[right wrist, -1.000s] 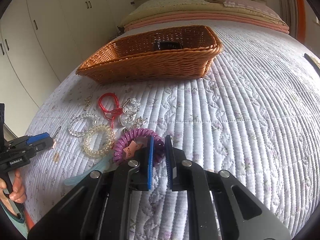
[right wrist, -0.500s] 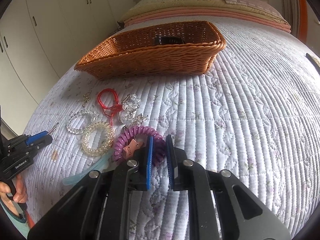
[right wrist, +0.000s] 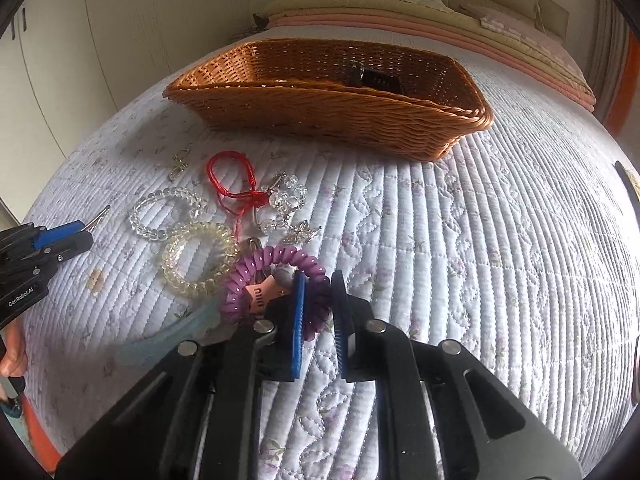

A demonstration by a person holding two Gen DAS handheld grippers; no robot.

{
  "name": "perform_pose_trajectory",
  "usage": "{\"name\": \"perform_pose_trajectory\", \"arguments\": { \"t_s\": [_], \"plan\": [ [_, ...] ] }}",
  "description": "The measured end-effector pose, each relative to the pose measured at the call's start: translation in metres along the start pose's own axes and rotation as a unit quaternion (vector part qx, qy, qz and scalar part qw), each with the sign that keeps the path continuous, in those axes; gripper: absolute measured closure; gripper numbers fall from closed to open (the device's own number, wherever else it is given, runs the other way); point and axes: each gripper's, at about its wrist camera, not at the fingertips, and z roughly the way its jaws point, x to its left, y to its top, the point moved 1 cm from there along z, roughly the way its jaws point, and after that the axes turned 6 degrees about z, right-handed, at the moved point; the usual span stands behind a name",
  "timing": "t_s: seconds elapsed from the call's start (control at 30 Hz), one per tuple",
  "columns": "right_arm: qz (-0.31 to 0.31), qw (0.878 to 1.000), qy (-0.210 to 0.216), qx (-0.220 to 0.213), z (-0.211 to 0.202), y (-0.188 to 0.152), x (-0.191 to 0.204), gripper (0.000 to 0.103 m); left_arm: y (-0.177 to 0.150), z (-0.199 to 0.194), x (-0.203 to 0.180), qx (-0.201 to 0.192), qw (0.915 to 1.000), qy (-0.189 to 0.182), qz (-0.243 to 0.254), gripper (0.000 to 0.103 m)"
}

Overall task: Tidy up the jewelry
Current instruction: 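Lower both held items into the wicker basket and release them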

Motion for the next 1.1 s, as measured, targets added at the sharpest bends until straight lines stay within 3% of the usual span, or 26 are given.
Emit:
{"name": "perform_pose_trajectory", "arguments": {
  "t_s": [0.07, 0.23, 0.37, 0.5, 0.63, 0.87, 1.1],
  "plan": [
    [0.011, 1.000, 0.005, -0.016, -0.010, -0.004, -0.003, 0.093, 0.000, -0.003, -0.002, -0.006, 0.9999, 0.009, 0.003, 0.082],
    [0.028, 0.998, 0.020, -0.052, -0.043, -0.005, -0.006, 0.093, 0.003, -0.024, 0.001, -0.051, 0.9984, -0.021, -0.016, 0.082],
    [0.035, 0.995, 0.028, -0.088, -0.072, 0.006, -0.011, 0.093, 0.019, -0.044, -0.001, -0.082, 0.9962, -0.023, -0.018, 0.082],
    [0.042, 0.990, 0.036, -0.127, -0.094, 0.044, -0.014, 0.093, 0.053, -0.066, -0.008, -0.130, 0.9909, -0.034, -0.006, 0.082],
    [0.056, 0.988, 0.032, -0.141, -0.086, 0.097, -0.022, 0.093, 0.106, -0.062, -0.011, -0.159, 0.9859, -0.051, -0.001, 0.082],
    [0.091, 0.991, 0.019, -0.092, -0.019, 0.173, -0.036, 0.093, 0.177, 0.013, -0.014, -0.123, 0.9880, -0.092, -0.016, 0.082],
    [0.121, 0.993, 0.007, 0.008, 0.071, 0.210, -0.041, 0.093, 0.188, 0.085, -0.021, -0.059, 0.9930, -0.100, -0.020, 0.082]
  ]
}}
